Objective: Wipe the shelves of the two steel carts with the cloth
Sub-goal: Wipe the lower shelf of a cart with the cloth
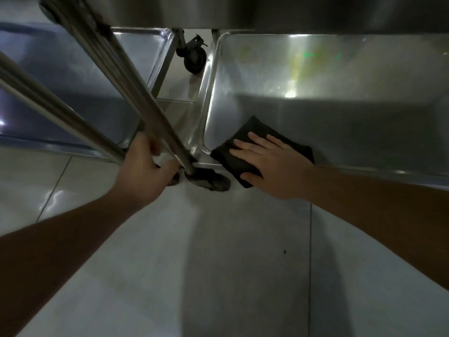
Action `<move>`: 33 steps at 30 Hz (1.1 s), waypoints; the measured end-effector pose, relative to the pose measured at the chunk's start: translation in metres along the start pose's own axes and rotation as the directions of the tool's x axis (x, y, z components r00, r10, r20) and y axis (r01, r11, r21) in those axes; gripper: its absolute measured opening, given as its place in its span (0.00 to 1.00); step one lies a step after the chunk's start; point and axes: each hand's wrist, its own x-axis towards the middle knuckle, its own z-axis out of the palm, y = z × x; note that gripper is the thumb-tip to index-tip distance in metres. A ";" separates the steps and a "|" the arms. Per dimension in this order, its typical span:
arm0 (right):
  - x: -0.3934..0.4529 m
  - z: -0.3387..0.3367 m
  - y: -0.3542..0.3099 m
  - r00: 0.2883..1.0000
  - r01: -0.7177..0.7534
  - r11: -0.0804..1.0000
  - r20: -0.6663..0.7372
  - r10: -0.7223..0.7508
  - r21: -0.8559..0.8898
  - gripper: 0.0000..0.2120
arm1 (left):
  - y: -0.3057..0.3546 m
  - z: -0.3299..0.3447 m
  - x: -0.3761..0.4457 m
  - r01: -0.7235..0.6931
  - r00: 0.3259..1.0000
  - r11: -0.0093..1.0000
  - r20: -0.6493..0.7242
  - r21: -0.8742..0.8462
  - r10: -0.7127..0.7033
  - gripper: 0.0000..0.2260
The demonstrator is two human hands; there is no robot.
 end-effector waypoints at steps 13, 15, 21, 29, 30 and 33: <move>-0.119 -0.009 0.089 0.991 -0.136 0.991 -0.011 0.136 -0.002 0.31 | 0.081 0.060 -0.044 -0.530 0.773 0.787 0.563 0.316 0.294 0.08; -0.133 -0.008 0.100 0.988 -0.156 0.988 -0.019 0.156 -0.011 0.30 | 0.106 0.076 -0.044 -0.591 0.748 0.771 0.517 0.236 0.416 0.11; -0.178 -0.006 0.134 0.971 -0.235 0.972 -0.030 0.235 0.003 0.32 | 0.156 0.114 -0.038 -0.644 0.715 0.740 0.497 0.194 0.491 0.28; -0.250 -0.012 0.189 0.938 -0.347 0.938 -0.019 0.347 -0.007 0.32 | 0.193 0.161 -0.039 -0.740 0.614 0.649 0.570 0.176 0.546 0.37; -0.259 -0.011 0.194 0.931 -0.365 0.931 -0.023 0.365 -0.013 0.31 | 0.197 0.168 -0.039 -0.753 0.600 0.633 0.582 0.180 0.549 0.38; -0.281 -0.010 0.209 0.902 -0.431 0.902 -0.035 0.431 -0.010 0.30 | 0.212 0.192 -0.041 -0.799 0.547 0.575 0.611 0.176 0.573 0.40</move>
